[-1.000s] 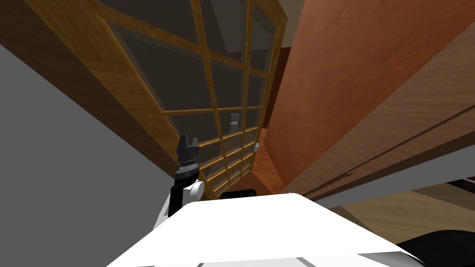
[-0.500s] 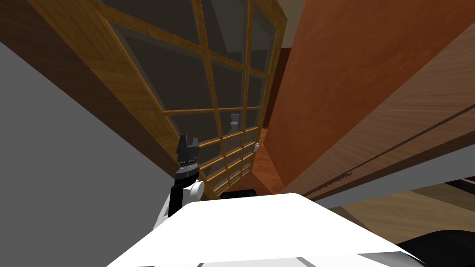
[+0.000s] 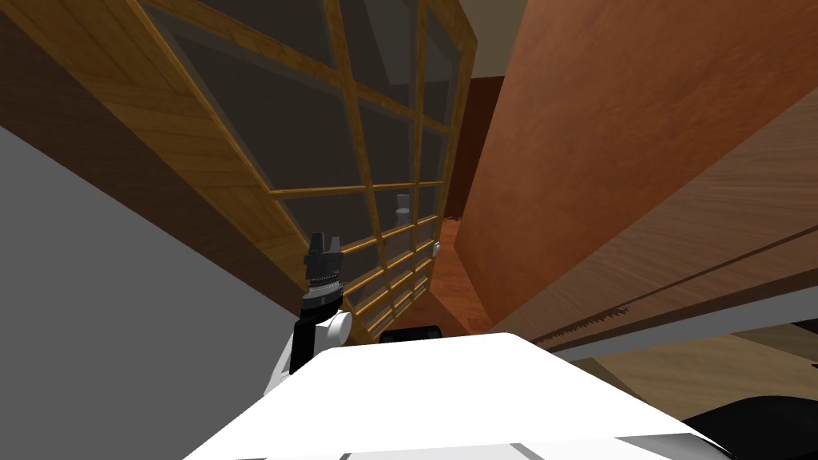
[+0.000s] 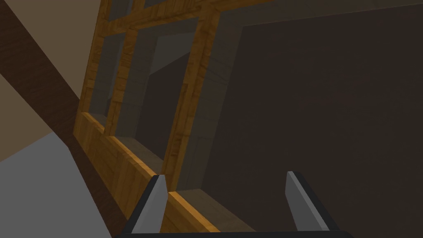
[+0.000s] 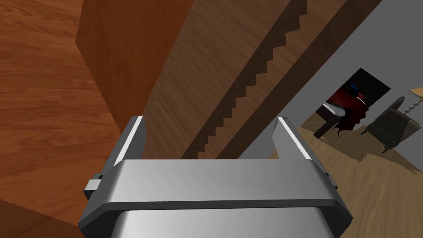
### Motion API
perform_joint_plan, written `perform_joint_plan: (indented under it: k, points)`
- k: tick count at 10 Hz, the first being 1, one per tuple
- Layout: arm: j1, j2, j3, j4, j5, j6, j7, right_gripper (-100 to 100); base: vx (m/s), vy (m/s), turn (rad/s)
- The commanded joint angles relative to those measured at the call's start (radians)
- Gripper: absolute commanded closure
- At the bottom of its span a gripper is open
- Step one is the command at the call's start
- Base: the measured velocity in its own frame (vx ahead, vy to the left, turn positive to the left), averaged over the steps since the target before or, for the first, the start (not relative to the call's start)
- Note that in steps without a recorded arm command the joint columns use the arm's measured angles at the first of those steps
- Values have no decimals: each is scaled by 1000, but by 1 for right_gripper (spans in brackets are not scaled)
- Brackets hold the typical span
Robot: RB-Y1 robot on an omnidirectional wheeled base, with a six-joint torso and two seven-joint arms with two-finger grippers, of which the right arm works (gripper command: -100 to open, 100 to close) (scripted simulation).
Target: Push the door open
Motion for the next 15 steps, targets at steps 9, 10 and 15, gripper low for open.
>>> perform_joint_plan:
  k: [9,10,15]
  points:
    - [-34,-4,10,0,10,11,0,-100,21,2,-4]
    - [-34,-4,10,0,10,11,0,-100,21,-1,-57]
    - [-36,-4,8,-2,9,12,3,-100,7,0,3]
